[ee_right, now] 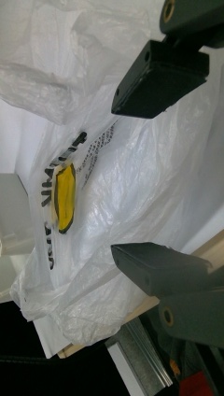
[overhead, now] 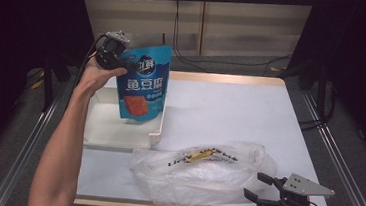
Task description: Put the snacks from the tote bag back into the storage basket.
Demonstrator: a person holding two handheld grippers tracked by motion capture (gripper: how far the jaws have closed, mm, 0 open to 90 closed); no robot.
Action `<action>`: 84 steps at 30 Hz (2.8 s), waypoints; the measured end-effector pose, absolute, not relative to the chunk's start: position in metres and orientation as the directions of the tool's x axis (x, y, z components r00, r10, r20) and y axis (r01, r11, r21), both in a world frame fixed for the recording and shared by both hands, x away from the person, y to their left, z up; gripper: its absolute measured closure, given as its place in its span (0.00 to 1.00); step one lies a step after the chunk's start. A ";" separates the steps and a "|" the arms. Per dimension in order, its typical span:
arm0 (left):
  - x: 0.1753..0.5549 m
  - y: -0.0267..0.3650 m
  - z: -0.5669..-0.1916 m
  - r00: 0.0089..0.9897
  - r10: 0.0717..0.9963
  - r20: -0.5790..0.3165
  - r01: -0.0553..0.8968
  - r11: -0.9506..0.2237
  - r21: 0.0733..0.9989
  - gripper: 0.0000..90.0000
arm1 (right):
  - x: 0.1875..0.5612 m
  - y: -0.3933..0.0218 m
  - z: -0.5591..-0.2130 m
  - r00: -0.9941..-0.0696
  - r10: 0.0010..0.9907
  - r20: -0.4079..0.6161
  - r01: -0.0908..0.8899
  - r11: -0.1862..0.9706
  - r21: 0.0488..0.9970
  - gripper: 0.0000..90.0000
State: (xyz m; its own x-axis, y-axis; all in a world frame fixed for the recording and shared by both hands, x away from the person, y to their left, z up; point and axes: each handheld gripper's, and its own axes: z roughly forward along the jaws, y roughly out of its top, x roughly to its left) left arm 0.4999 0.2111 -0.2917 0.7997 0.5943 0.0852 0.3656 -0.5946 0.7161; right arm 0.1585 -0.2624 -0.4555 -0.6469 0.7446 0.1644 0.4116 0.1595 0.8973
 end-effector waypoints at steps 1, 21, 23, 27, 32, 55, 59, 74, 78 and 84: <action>0.501 0.211 -0.292 0.795 0.601 0.080 0.372 -0.588 0.719 0.92 | 0.158 -0.262 -0.455 -0.647 0.744 0.167 0.413 0.158 0.897 0.30; 0.490 0.232 -0.298 0.664 0.744 -0.067 0.483 -0.359 0.799 0.18 | 0.159 -0.259 -0.454 -0.658 0.739 0.148 0.401 0.177 0.899 0.29; 0.489 0.235 -0.297 0.651 0.755 -0.081 0.500 -0.346 0.794 0.14 | 0.159 -0.259 -0.452 -0.660 0.740 0.133 0.374 0.170 0.912 0.29; 0.486 0.238 -0.297 0.648 0.756 -0.092 0.502 -0.332 0.798 0.09 | 0.159 -0.259 -0.450 -0.659 0.741 0.128 0.363 0.166 0.917 0.29; 0.482 0.240 -0.297 0.640 0.764 -0.078 0.486 -0.325 0.811 0.07 | 0.161 -0.260 -0.451 -0.651 0.748 0.127 0.371 0.168 0.913 0.28; 0.414 0.263 -0.292 0.623 0.782 -0.004 0.388 -0.305 0.870 0.03 | 0.157 -0.257 -0.448 -0.638 0.764 0.097 0.364 0.188 0.912 0.25; 0.400 0.264 -0.297 0.641 0.768 0.008 0.375 -0.322 0.869 0.04 | 0.157 -0.260 -0.447 -0.630 0.771 0.095 0.363 0.184 0.914 0.25; 0.335 0.263 -0.316 0.695 0.711 0.107 0.253 -0.381 0.889 0.04 | 0.153 -0.263 -0.443 -0.598 0.796 0.088 0.350 0.160 0.923 0.22; 0.319 0.266 -0.326 0.708 0.700 0.090 0.249 -0.367 0.896 0.04 | 0.154 -0.265 -0.444 -0.588 0.803 0.097 0.359 0.152 0.921 0.21; 0.294 0.262 -0.343 0.720 0.691 0.065 0.230 -0.327 0.917 0.05 | 0.156 -0.266 -0.444 -0.579 0.810 0.091 0.361 0.155 0.920 0.21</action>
